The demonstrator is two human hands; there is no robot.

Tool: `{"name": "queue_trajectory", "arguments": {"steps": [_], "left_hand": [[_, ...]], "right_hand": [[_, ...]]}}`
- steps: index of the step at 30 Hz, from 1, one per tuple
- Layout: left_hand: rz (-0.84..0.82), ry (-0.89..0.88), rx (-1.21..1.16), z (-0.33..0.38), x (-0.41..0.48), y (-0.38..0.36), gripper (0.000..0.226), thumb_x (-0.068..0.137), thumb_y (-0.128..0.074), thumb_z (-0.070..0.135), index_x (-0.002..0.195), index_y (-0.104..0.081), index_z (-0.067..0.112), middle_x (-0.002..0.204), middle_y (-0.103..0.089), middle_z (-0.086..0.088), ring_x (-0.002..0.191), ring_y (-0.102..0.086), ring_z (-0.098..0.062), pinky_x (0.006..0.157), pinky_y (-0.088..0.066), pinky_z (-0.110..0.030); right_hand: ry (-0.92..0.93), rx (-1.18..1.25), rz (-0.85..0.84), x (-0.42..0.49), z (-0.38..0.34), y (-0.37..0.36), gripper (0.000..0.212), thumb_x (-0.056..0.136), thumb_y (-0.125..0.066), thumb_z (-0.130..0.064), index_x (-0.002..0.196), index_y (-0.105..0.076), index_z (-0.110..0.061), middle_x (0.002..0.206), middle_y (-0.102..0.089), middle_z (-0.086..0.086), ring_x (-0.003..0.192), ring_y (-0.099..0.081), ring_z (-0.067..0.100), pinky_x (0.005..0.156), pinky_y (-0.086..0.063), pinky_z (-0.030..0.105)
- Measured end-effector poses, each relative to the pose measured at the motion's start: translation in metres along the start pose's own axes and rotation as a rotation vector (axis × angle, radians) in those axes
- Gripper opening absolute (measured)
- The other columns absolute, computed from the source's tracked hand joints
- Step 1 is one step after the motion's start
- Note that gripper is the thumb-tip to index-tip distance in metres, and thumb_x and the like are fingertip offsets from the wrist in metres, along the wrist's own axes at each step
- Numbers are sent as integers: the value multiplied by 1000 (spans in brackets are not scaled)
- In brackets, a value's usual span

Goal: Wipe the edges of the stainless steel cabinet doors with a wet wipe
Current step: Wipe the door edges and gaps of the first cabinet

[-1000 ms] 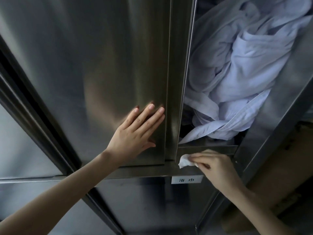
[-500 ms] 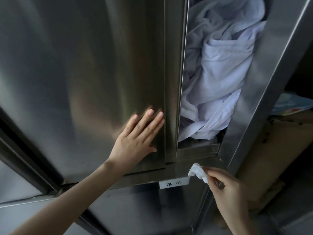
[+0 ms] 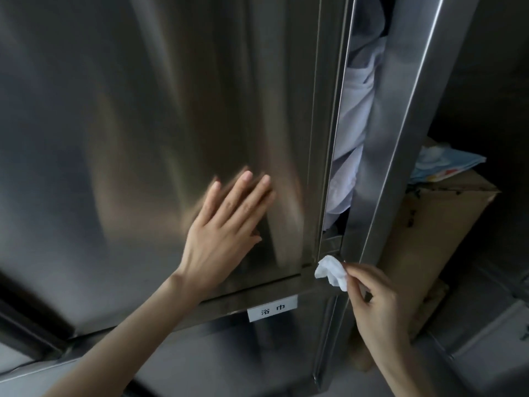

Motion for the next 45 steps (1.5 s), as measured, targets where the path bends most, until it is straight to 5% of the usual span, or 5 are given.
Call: {"name": "queue_trajectory", "arguments": {"steps": [7,22,27,36,45], "left_hand": [[-25,-33,59,22,20,-5,97,85,-59,54,156,-6,15,161,4,0,148,3,-23,120,10,-48],[-128,33,77,45,43,-3,99,83,-60,56,156,-3,18,161,2,-2,148,0,-24,119,3,-51],[-163,31,-115,38,39,22,76,88,-61,27,153,-24,16,162,-18,-2,149,-17,-24,121,-11,-44],[-471,496,-466,22,-180,75,67,64,-79,2,129,-62,6,145,-48,-10,136,-44,-29,108,-39,-50],[-670,682,-505,-44,-380,130,69,60,-85,5,126,-64,7,136,-58,-10,127,-54,-30,106,-44,-45]], "right_hand": [[30,-14,-2,11,-1,0,20,83,-55,4,87,-73,-4,87,-69,2,81,-65,18,68,-51,32],[254,-171,-145,37,-33,18,31,68,-72,16,91,-74,-4,87,-70,4,79,-66,21,70,-57,32],[425,-217,-263,30,-59,-2,26,72,-67,11,92,-73,-4,89,-70,5,80,-64,22,75,-56,32],[557,-52,-353,-32,-126,-42,21,72,-67,13,83,-72,-5,83,-69,2,74,-62,23,68,-55,34],[532,74,-450,-168,-232,-125,25,63,-70,16,74,-71,-7,76,-68,0,67,-61,23,58,-53,33]]}}
Point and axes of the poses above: each hand's wrist, its own x-axis towards the middle knuckle, its own y-axis out of the back of the hand, z = x × y, the point moved 8 cm from there along x, towards the middle knuckle
